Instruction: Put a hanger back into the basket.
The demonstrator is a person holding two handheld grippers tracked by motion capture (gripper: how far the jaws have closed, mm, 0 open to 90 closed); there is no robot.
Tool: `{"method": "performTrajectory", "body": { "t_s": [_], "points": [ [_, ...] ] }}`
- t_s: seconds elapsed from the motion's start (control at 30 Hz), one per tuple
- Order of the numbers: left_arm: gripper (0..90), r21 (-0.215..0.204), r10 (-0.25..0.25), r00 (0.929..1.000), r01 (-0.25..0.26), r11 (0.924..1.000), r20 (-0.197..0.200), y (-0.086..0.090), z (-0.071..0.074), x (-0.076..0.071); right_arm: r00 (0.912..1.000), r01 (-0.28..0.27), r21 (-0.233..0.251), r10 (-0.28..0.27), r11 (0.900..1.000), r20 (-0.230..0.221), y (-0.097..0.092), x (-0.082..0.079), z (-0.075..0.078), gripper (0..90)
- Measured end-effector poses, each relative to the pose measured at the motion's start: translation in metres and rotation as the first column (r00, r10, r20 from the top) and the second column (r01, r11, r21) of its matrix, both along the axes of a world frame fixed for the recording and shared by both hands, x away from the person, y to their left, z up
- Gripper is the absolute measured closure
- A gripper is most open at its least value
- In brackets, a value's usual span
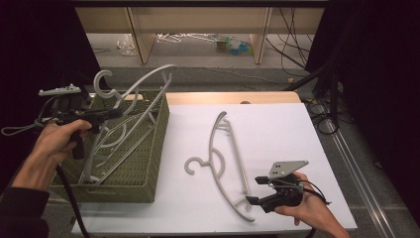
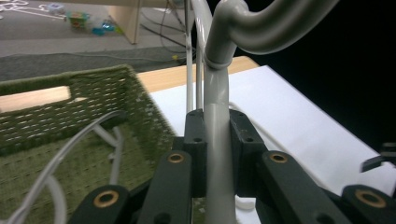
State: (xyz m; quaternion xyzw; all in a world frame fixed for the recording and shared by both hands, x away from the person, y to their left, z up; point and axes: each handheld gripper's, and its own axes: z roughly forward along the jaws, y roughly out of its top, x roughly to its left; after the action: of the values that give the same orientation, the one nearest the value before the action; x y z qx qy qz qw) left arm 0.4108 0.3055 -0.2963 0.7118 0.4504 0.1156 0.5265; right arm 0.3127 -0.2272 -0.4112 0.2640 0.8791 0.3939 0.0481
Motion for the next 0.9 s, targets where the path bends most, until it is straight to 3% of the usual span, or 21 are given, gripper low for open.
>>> {"method": "performTrajectory", "body": {
  "t_s": [0.07, 0.27, 0.53, 0.63, 0.9],
  "points": [
    [79.0, 0.023, 0.005, 0.9999, -0.005, 0.9997, 0.009, 0.006, -0.004, 0.003, 1.0000, -0.001, 0.002, 0.001, 1.0000, -0.001, 0.000, 0.000, 0.001, 28.9],
    [79.0, 0.039, 0.012, 0.9997, -0.013, 0.9991, 0.022, 0.026, -0.017, 0.010, 1.0000, 0.002, 0.000, -0.002, 1.0000, -0.006, -0.001, 0.000, 0.000, 29.0],
    [79.0, 0.058, 0.003, 1.0000, -0.003, 0.9983, -0.005, 0.043, -0.031, 0.012, 0.9999, -0.006, -0.003, 0.006, 1.0000, -0.008, 0.000, 0.000, -0.001, 29.5],
    [79.0, 0.041, 0.014, 0.9998, -0.013, 0.9991, -0.013, 0.050, -0.039, 0.010, 1.0000, -0.007, -0.004, 0.007, 1.0000, -0.005, 0.000, 0.000, -0.001, 29.5],
    [79.0, 0.085, 0.004, 0.9985, 0.001, 0.9963, -0.054, 0.058, -0.062, 0.005, 0.9999, -0.010, -0.010, 0.010, 0.9999, -0.008, 0.001, 0.000, -0.001, 29.5]
  ]
}}
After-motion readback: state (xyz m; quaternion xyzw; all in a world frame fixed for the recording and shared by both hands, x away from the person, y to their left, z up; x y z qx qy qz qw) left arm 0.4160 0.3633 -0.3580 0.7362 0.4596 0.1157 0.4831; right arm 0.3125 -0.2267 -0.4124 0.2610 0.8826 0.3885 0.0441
